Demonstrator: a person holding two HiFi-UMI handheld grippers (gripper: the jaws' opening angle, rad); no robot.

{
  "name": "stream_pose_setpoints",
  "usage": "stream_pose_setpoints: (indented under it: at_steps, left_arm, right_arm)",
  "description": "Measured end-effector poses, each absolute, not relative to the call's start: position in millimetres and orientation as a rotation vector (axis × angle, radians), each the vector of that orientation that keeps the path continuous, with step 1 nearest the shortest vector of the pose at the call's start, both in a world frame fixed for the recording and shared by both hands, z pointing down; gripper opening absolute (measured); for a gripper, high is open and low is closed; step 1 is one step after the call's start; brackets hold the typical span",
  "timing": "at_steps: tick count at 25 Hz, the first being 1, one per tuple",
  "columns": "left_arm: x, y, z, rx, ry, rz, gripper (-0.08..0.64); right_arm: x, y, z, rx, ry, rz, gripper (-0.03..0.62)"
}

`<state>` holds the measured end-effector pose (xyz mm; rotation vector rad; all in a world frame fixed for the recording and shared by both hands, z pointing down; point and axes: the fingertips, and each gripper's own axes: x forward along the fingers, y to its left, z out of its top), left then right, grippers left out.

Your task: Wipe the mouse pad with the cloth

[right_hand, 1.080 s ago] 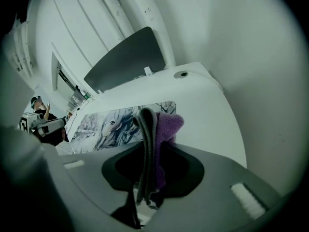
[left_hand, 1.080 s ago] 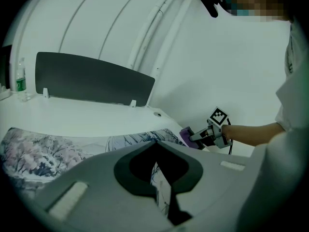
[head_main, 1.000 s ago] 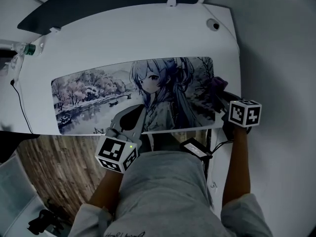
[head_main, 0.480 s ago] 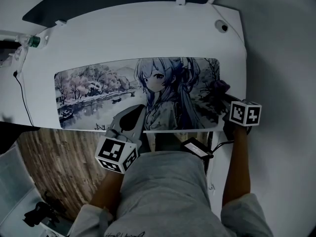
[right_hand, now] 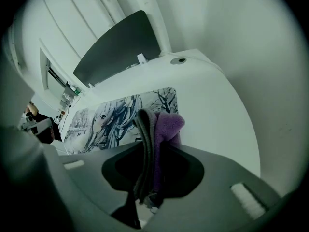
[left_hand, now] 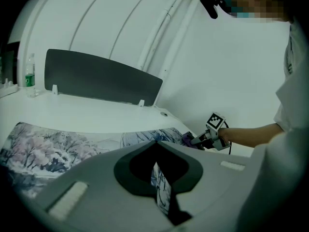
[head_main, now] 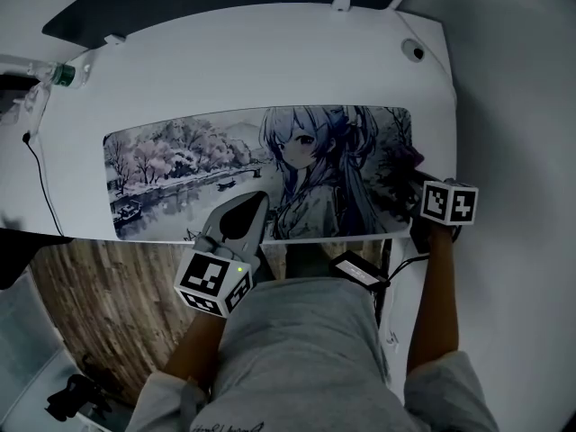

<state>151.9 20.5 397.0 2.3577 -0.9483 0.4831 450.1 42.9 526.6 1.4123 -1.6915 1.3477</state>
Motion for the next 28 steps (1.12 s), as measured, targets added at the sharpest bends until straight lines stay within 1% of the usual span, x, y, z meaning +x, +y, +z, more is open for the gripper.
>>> stream_pose_setpoints:
  at_steps: [8, 28]
  left_arm:
    - [92.9, 15.3, 403.9, 2.341, -0.959, 0.486, 0.014]
    - [-24.1, 10.3, 399.8, 2.332, -1.000, 0.488, 0.014]
  right_arm:
    - [414.0, 33.3, 527.8, 1.426, -1.666, 1.351, 0.095]
    - [284.1, 14.5, 529.1, 1.385, -1.714, 1.335, 0.095]
